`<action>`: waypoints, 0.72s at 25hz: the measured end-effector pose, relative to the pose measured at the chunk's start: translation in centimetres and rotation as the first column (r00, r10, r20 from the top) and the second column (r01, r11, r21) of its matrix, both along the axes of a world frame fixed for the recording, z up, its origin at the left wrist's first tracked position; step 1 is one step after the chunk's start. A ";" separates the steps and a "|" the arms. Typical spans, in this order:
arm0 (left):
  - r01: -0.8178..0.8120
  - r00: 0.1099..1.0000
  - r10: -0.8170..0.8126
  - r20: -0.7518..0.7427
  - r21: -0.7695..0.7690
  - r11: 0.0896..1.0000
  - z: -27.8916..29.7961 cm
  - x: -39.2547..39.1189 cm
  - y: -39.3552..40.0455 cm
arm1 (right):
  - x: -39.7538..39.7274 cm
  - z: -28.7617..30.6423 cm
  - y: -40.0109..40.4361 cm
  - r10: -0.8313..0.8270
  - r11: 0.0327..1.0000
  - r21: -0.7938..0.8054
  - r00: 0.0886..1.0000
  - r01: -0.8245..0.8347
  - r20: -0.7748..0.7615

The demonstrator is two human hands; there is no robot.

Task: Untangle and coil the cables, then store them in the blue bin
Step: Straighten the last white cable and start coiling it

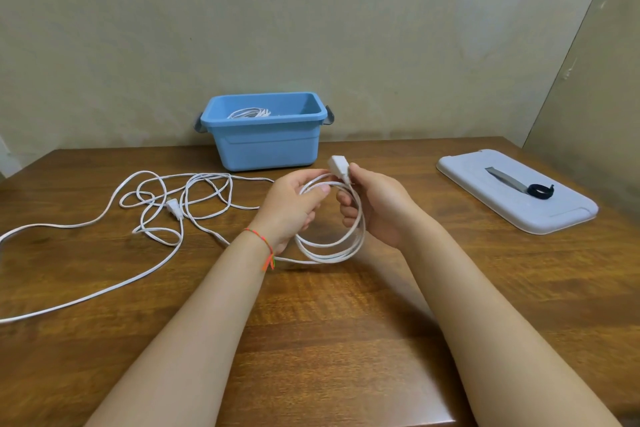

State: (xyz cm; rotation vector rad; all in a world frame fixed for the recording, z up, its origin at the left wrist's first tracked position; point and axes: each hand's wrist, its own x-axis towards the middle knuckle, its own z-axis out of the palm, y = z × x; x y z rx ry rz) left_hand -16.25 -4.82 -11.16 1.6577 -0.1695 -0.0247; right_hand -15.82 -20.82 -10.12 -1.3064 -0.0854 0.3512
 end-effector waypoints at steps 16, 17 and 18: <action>-0.212 0.975 0.124 -0.186 -0.603 0.769 0.7 0.0 -0.7 | 0.0 -0.1 -0.1 0.036 0.999 0.023 0.972 -0.043 0.233; -0.182 0.978 0.065 -0.200 -0.651 0.737 0.8 -0.1 -0.5 | 0.0 0.0 -0.3 0.024 0.999 0.019 0.969 -0.030 0.244; -0.146 0.976 -0.012 -0.218 -0.694 0.705 1.0 -0.2 -0.3 | -0.1 0.1 -0.4 0.005 1.000 0.006 0.967 -0.007 0.253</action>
